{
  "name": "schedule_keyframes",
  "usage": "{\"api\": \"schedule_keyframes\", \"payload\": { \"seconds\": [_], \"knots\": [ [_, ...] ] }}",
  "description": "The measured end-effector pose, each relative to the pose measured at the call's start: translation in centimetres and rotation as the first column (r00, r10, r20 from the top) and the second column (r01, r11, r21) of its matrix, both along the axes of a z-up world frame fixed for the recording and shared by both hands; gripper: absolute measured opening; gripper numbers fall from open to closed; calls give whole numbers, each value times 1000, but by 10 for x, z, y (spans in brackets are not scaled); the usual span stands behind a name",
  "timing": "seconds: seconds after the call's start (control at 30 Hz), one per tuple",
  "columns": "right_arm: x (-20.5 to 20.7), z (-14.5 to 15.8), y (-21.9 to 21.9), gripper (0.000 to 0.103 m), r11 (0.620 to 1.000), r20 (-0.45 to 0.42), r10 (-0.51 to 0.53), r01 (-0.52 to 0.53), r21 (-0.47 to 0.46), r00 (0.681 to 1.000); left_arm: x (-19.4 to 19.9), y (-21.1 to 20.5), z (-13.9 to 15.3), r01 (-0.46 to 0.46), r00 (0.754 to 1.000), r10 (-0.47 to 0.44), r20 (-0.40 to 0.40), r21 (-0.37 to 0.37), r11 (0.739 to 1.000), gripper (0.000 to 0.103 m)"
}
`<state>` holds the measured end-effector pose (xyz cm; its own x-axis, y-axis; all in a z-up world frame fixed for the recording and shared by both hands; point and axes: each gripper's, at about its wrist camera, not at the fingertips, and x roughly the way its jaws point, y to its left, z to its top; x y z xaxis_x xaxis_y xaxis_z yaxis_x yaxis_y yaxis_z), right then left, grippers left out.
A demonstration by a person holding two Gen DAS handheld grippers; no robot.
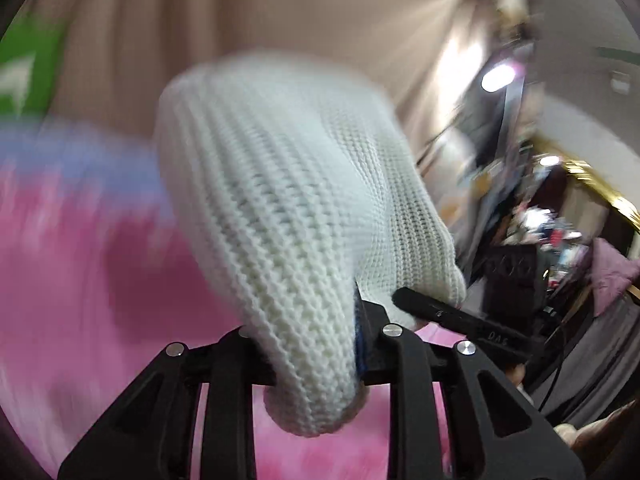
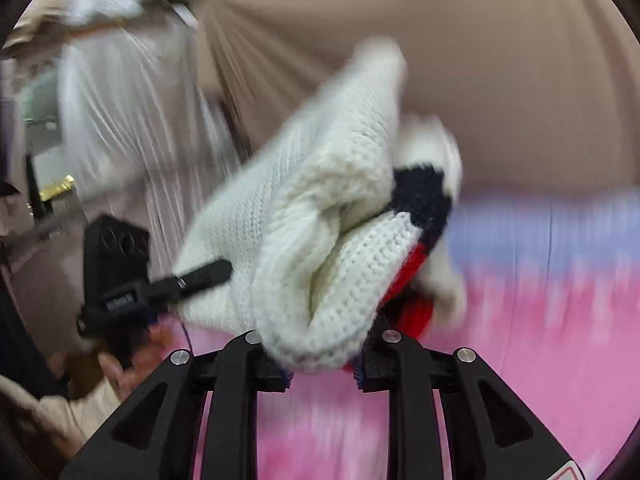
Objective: Fold small clothes
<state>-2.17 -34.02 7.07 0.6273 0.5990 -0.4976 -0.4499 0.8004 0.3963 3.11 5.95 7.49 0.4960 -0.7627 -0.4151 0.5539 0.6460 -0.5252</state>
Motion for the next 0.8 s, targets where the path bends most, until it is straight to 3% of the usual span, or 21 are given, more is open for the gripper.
{"api": "schedule_keyframes", "payload": {
  "seconds": [0.03, 0.07, 0.1, 0.13, 0.2, 0.27, 0.33, 0.37, 0.43, 0.5, 0.57, 0.63, 0.7, 0.73, 0.77, 0.8],
  "knots": [
    [0, -34, 2, 23, 1000, -113, -7, 6, -15, 994, -1, 3, -40, -12, 991, 21, -134, 65, 998, 24],
    [-5, -64, 3, 26, 1000, -217, -18, 14, -18, 976, -5, 7, -79, -17, 965, 43, -258, 101, 995, 25],
    [-16, -72, 0, 26, 999, -195, -41, 43, 6, 980, -13, 22, -93, -49, 959, 47, -278, 0, 999, 27],
    [-28, -65, -5, 35, 998, -156, -64, 66, 6, 986, -15, 38, -88, -82, 952, 56, -301, -72, 994, 29],
    [-43, -47, -15, 40, 994, -95, -109, 110, 8, 990, -17, 53, -67, -122, 958, 94, -272, -89, 989, 31],
    [-49, -26, -25, 66, 988, -30, -156, 156, 10, 987, -17, 57, -47, -135, 967, 119, -226, -59, 989, 44],
    [-41, -11, -29, 74, 982, 13, -186, 186, -13, 982, -12, 53, -39, -140, 971, 132, -199, -25, 990, 72],
    [-30, -7, -29, 81, 982, 12, -186, 186, -20, 982, -6, 51, -33, -157, 973, 154, -174, -3, 988, 77],
    [1, -7, -25, 83, 986, -23, -164, 164, -10, 986, 11, 44, -32, -167, 970, 171, -172, 35, 985, 86],
    [41, -18, -18, 84, 986, -99, -164, 164, -8, 981, 32, 38, -42, -172, 957, 174, -231, 28, 985, 93],
    [72, -33, -14, 85, 988, -190, -151, 155, 6, 970, 53, 38, -60, -182, 934, 177, -311, 15, 983, 94],
    [98, -56, -4, 86, 992, -309, -38, 73, 102, 950, 66, 32, -69, -186, 917, 173, -358, 0, 983, 94],
    [105, -54, 8, 73, 993, -279, -17, 49, 107, 960, 77, 32, -72, -169, 922, 144, -360, -37, 985, 90],
    [107, -48, 17, 56, 997, -259, -21, 38, 63, 966, 79, 32, -67, -159, 929, 133, -346, -46, 986, 71],
    [104, -36, 22, 46, 998, -211, -40, 47, 30, 977, 81, 31, -58, -149, 942, 129, -310, -43, 988, 62],
    [98, -21, 27, 44, 998, -138, -57, 58, 3, 989, 81, 30, -46, -136, 958, 121, -258, -40, 990, 47]
  ]
}}
